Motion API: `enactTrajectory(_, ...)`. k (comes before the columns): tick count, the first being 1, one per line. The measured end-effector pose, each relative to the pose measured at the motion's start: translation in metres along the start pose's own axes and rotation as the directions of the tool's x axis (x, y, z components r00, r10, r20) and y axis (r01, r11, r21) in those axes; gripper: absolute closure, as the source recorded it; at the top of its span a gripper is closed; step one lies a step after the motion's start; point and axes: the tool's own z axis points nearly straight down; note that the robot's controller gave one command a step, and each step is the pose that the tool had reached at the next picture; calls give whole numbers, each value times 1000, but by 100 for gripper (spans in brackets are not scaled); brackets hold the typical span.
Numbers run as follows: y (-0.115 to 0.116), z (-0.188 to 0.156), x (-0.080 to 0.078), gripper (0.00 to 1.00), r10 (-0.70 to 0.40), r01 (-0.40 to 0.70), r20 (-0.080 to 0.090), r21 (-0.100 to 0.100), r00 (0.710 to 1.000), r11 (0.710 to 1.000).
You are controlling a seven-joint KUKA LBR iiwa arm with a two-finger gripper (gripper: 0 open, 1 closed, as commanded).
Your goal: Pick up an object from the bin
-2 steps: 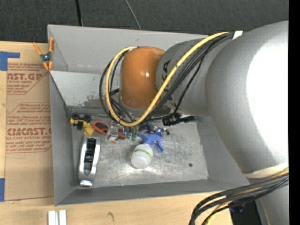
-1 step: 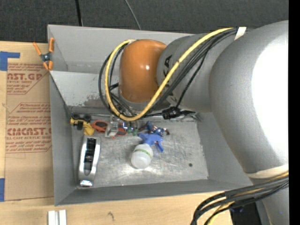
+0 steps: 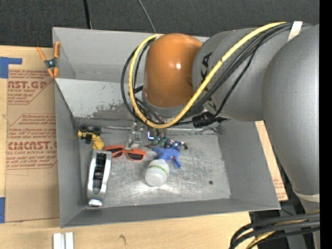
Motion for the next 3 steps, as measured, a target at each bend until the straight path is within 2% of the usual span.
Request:
enactTrajectory(1,7,80,-26,0,-86,86,1,-1,996,996)
enactTrajectory(2,7,75,-28,100,-85,85,8,-4,996,996)
enactTrajectory(3,7,75,-28,0,-85,85,8,-4,996,996)
